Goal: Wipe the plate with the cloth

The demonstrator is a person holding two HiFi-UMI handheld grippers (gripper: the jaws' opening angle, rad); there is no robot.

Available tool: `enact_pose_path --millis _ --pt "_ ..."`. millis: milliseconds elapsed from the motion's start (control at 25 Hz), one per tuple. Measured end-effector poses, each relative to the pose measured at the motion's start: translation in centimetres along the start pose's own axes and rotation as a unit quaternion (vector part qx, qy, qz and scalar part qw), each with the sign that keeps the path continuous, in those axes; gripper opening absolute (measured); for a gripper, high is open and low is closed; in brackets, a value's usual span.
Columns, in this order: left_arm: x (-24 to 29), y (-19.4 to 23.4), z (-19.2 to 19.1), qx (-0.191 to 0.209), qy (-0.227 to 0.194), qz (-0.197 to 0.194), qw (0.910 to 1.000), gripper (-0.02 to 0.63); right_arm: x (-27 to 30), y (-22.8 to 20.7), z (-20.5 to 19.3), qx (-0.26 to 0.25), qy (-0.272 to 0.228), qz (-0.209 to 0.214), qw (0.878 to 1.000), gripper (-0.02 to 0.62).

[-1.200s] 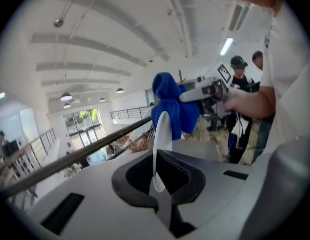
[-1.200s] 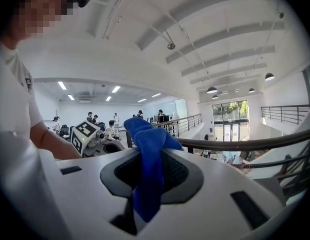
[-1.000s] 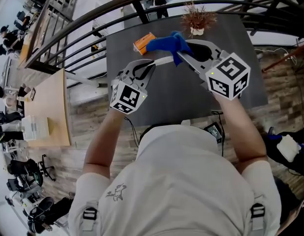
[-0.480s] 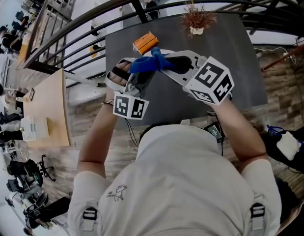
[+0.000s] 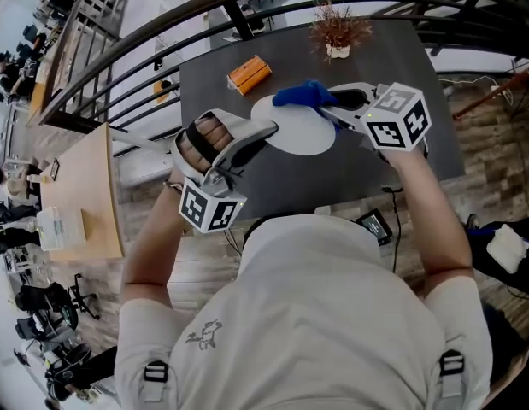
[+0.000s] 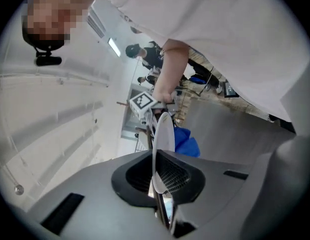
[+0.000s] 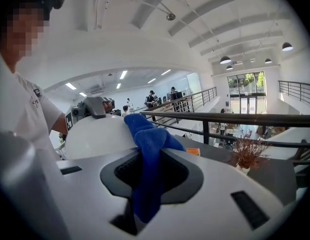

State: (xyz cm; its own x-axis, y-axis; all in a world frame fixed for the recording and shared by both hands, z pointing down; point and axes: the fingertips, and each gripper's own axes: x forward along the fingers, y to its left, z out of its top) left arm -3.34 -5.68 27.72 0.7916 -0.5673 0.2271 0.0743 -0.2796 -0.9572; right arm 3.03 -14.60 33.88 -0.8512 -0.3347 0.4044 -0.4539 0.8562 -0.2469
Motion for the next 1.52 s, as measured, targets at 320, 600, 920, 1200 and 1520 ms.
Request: enact_pose_path --millis 320,600,920,1200,1520 --pt "1.3 -0.5 3.3 0.033 -0.05 -0.03 0.9978 0.015 2.0 3.2 4.1 -0.023 -0.004 0.059 0.998 0.086" --pt "1.3 -0.1 1.7 0.031 -0.034 -0.015 0.9989 0.015 0.8 8.2 6.3 -0.034 -0.032 0.113 0.993 0.084" --pt "-0.5 1.0 -2.0 0.032 0.017 0.002 0.9993 0.017 -1.9 8.3 3.9 0.01 -0.025 0.152 0.988 0.084" --pt "-0.8 0.9 0.5 0.038 -0.014 -0.001 0.9992 0.017 -0.7 1.8 0.8 0.035 0.027 0.086 0.995 0.084" --pt "0.7 -0.2 2.2 0.039 -0.039 -0.017 0.9983 0.017 2.8 2.9 4.3 0.028 0.017 0.103 0.994 0.084"
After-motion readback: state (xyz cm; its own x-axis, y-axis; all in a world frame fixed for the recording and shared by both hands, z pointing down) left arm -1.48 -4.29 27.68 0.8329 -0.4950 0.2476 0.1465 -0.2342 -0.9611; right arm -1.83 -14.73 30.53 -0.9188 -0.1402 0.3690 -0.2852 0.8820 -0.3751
